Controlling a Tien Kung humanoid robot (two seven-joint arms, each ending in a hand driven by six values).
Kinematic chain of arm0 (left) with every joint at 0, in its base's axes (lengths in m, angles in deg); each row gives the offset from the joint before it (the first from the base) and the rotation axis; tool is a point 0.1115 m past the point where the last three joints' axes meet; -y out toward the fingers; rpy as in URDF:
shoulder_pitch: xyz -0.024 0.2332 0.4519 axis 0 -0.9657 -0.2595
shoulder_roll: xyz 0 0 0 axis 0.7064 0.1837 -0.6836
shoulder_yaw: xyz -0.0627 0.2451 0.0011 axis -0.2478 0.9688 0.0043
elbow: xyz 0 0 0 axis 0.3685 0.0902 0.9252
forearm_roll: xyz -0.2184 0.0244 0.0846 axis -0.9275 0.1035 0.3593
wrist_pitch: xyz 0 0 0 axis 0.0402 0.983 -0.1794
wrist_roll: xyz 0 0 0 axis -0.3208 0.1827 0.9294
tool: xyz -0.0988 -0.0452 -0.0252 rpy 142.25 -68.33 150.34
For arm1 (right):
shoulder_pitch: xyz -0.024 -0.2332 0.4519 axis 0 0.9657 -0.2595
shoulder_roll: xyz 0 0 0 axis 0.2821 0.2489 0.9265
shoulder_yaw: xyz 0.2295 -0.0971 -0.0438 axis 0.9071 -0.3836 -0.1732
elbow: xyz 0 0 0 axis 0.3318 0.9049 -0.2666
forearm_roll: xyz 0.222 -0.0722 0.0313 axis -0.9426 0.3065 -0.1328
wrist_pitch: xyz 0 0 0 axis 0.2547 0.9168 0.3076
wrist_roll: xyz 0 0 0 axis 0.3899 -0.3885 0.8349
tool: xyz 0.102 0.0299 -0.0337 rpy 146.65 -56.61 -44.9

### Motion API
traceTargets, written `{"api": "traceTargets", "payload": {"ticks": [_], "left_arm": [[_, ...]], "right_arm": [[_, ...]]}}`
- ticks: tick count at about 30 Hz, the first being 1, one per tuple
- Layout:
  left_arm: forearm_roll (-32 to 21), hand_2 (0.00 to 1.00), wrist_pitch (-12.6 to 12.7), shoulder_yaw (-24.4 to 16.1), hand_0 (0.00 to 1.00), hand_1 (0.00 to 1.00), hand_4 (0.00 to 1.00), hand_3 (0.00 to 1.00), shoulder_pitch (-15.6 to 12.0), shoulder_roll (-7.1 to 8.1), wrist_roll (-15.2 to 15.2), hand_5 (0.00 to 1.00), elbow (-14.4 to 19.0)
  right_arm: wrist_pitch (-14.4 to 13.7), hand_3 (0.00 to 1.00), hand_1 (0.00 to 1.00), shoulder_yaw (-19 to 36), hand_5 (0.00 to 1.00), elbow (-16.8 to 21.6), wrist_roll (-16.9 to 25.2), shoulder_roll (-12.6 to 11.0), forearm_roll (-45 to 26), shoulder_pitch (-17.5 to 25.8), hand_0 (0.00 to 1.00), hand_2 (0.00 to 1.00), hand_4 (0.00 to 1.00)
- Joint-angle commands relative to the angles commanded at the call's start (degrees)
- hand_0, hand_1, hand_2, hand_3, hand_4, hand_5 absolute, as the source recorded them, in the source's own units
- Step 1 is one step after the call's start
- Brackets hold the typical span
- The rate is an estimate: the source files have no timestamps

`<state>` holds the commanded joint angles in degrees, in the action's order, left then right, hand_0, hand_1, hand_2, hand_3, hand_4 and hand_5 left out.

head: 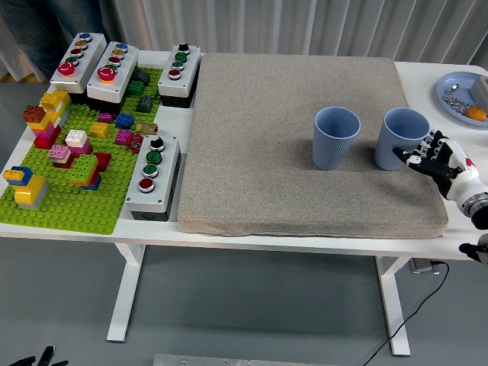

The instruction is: Pick cup pour cup place

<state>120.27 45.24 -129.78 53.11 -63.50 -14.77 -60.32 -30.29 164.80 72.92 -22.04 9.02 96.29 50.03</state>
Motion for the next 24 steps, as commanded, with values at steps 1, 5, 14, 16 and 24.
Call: {"api": "traceTargets", "payload": {"ticks": [1,5,14,16,24], "left_arm": [[0.0,0.735,0.0,0.0,0.715,0.661,0.474,0.657,0.0,0.01,0.0,0.998,0.0],[0.0,0.735,0.0,0.1,0.716,0.662,0.474,0.657,-0.1,0.02,0.0,0.998,0.0],[-0.1,0.735,0.0,0.3,0.716,0.661,0.475,0.657,-0.1,0.02,0.0,0.998,0.0],[-0.2,0.736,0.0,0.3,0.716,0.661,0.475,0.657,-0.1,0.02,0.0,0.998,0.0],[-0.3,0.736,0.0,0.4,0.716,0.661,0.476,0.657,0.0,0.03,-0.1,0.998,0.0]], "right_arm": [[-0.1,0.935,0.851,-0.1,0.357,-0.1,0.0,0.1,0.0,0.0,0.935,0.912,0.838],[-0.1,0.934,0.851,-0.3,0.356,-0.3,0.0,0.3,0.0,-0.1,0.935,0.910,0.836],[-0.1,0.933,0.851,-0.5,0.355,-0.9,0.0,0.7,0.1,-0.7,0.936,0.911,0.835],[-0.1,0.932,0.851,-0.5,0.354,-1.0,0.1,0.7,0.0,-0.8,0.936,0.912,0.833],[-0.4,0.930,0.849,-0.6,0.354,-1.5,0.1,0.9,0.0,-1.2,0.936,0.909,0.832]]}}
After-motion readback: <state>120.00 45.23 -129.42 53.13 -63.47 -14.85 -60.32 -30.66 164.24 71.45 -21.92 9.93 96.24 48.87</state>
